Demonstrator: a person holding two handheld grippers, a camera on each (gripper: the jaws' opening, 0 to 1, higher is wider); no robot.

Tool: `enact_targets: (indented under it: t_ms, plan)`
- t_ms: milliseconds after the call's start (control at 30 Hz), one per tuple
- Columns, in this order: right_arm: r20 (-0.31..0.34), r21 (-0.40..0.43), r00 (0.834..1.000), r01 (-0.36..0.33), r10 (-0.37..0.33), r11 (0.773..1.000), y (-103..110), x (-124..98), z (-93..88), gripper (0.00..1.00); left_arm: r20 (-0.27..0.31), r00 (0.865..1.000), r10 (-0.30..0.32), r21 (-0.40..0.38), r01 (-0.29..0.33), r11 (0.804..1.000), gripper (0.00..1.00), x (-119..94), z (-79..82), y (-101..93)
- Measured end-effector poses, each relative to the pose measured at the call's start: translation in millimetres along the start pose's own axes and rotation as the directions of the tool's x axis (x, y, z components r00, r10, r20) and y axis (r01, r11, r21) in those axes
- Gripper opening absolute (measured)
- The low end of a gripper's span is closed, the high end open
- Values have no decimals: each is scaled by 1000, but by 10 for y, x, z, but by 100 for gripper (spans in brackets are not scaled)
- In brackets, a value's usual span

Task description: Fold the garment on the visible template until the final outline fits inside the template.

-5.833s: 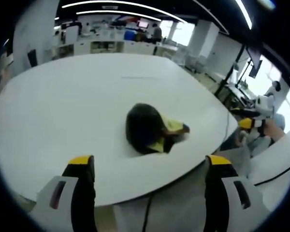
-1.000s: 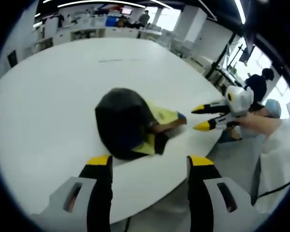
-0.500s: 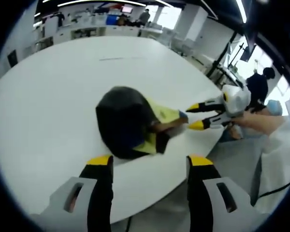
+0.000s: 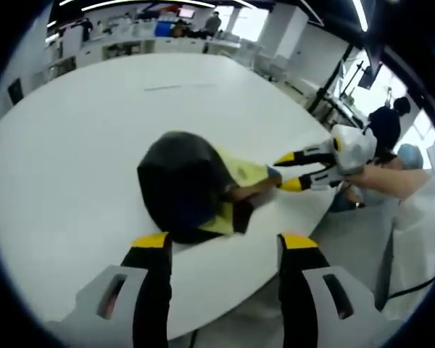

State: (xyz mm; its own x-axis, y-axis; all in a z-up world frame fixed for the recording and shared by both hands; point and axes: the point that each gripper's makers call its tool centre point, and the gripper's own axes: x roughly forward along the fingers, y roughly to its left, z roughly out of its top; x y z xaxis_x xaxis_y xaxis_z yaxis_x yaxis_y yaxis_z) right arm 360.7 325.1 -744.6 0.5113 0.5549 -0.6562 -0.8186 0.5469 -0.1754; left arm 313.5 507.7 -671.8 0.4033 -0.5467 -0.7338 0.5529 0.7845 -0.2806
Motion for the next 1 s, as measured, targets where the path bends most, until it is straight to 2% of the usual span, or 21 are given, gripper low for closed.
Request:
enact_targets:
  t_ms: [200,433,533,633,733,1000]
  plan:
    - [14,-100,1000,15,-14,995,-8,-37,110,22,-4,1000,0,7,0,1000,54,5,-4,12]
    - [28,-145,999,31,-27,989,-46,-41,200,20,5,1000,-26,20,25,999,54,41,31,-43]
    - [33,-150,999,33,-28,988,-52,-38,229,18,3,999,-35,35,35,999,54,51,41,-78]
    - [38,-154,999,28,-22,988,-41,-42,249,11,-3,999,-36,49,36,998,54,58,34,-84]
    - [40,-160,999,31,-25,987,-43,-58,259,10,-3,999,-42,56,42,998,54,68,27,-90]
    - [68,-100,997,28,-21,995,-89,-179,362,4,-5,998,-59,113,59,992,55,154,76,-141]
